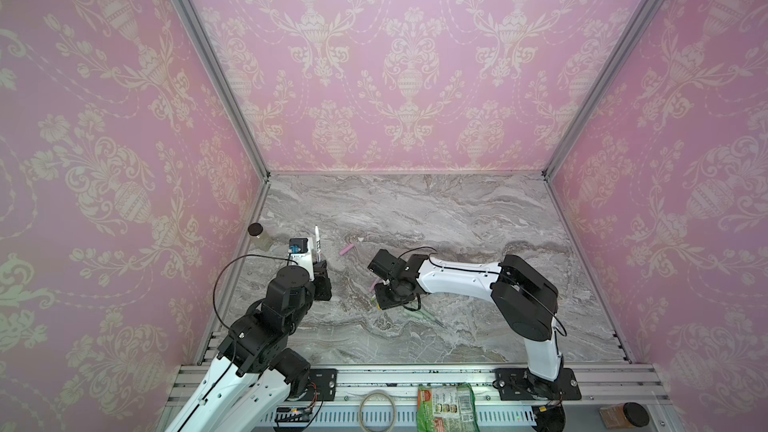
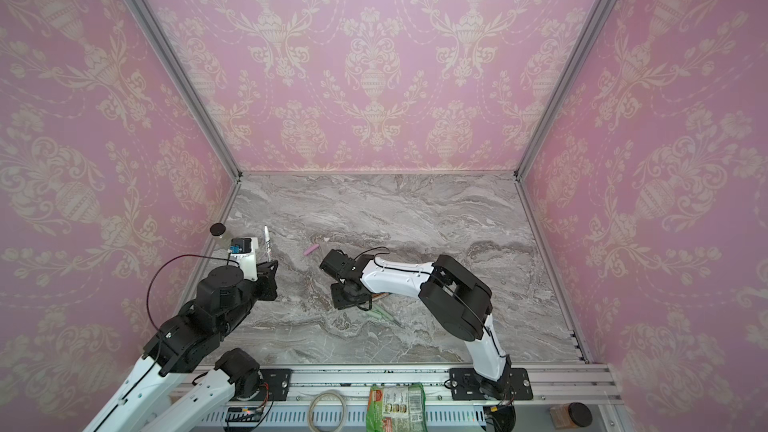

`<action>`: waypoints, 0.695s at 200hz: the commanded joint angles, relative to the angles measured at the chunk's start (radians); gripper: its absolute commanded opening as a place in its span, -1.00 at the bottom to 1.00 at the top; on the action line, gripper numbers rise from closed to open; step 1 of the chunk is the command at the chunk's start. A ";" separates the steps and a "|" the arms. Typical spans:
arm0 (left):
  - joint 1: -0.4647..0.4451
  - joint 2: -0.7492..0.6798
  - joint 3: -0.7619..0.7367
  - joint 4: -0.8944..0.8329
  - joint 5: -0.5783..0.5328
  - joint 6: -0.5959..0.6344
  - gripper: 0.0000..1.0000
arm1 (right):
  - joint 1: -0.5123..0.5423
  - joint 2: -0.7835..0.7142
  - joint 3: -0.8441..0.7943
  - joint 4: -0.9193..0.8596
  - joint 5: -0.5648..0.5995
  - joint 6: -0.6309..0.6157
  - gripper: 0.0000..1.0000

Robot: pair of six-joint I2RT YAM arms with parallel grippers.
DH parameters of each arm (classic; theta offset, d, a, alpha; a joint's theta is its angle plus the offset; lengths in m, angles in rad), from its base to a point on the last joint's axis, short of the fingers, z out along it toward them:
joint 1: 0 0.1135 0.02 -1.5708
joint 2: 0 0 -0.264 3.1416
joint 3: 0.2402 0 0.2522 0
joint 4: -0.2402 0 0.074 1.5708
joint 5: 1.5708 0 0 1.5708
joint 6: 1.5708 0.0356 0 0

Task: Insert the pens into the pen caps
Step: 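Hold the marker in the left gripper while the right gripper moves to the yellow cap, then grasp the yellow cap with the right gripper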

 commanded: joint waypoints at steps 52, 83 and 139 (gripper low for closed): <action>0.006 0.012 0.003 0.005 -0.016 0.045 -0.86 | 0.007 0.012 0.072 -0.030 0.017 0.007 -0.19; 0.006 0.006 0.008 0.002 -0.025 0.056 -0.86 | 0.006 0.021 0.097 -0.045 0.024 0.003 -0.17; 0.007 -0.001 0.013 -0.001 -0.027 0.057 -0.86 | 0.014 0.077 0.111 -0.066 0.043 0.001 -0.22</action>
